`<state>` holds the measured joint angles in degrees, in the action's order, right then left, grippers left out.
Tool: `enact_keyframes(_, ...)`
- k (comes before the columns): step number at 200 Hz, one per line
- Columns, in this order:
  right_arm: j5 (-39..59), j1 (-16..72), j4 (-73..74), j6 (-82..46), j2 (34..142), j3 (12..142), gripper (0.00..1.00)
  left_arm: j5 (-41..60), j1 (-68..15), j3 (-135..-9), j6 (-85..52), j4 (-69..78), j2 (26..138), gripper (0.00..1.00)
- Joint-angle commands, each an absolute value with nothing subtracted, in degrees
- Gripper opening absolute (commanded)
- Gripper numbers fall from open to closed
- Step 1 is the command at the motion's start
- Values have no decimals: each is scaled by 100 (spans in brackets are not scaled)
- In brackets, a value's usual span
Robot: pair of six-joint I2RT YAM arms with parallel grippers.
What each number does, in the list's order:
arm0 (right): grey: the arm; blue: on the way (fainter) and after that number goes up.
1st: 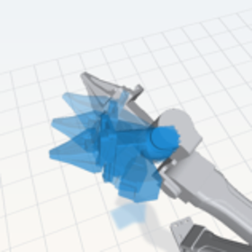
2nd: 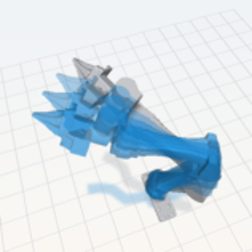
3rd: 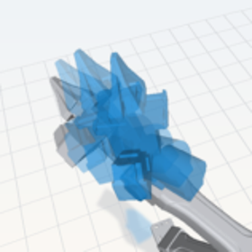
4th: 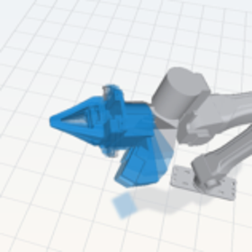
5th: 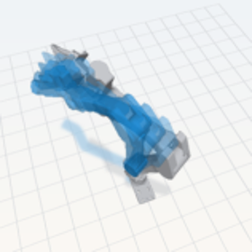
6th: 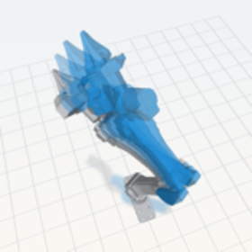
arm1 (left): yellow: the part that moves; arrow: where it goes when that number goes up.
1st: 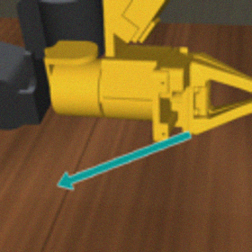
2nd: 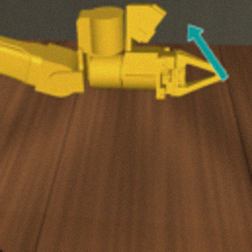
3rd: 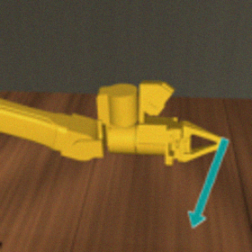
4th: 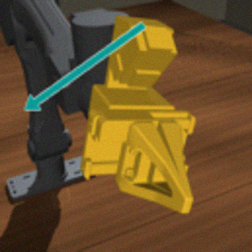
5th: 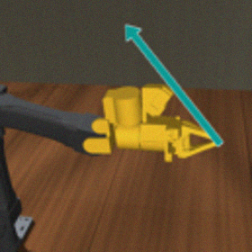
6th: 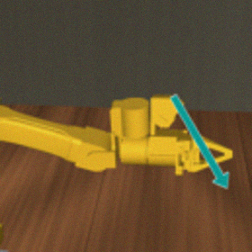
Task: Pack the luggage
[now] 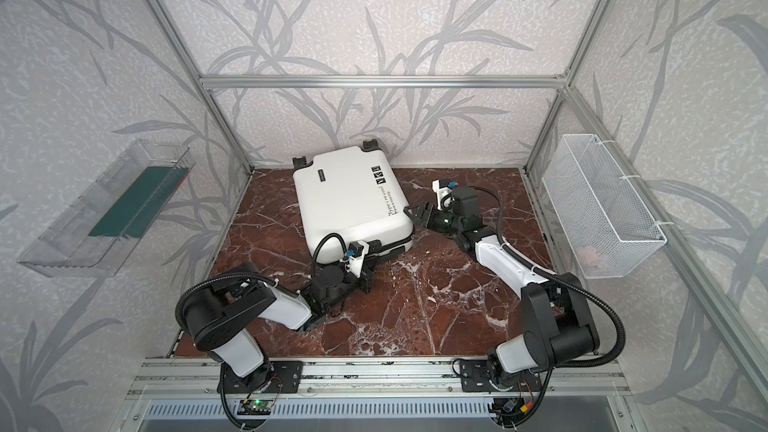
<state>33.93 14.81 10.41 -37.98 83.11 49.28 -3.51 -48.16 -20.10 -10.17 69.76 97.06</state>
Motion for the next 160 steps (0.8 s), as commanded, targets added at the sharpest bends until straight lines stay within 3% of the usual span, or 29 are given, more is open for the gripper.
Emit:
enact_keyframes(1, 3594, 1267, 485, -3306, 8231, 4294, 69, -146, -4878, -1975, -944, 7172, 9608, 0)
enact_keyframes(63, 3578, 1414, 2019, -2395, 7924, 2995, 61, -90, -4878, -1951, -1001, 7101, 9567, 0)
enact_keyframes(160, 2728, 2133, 1866, -1412, 8299, 3617, 58, -40, -4887, -2030, -1060, 7066, 9632, 0)
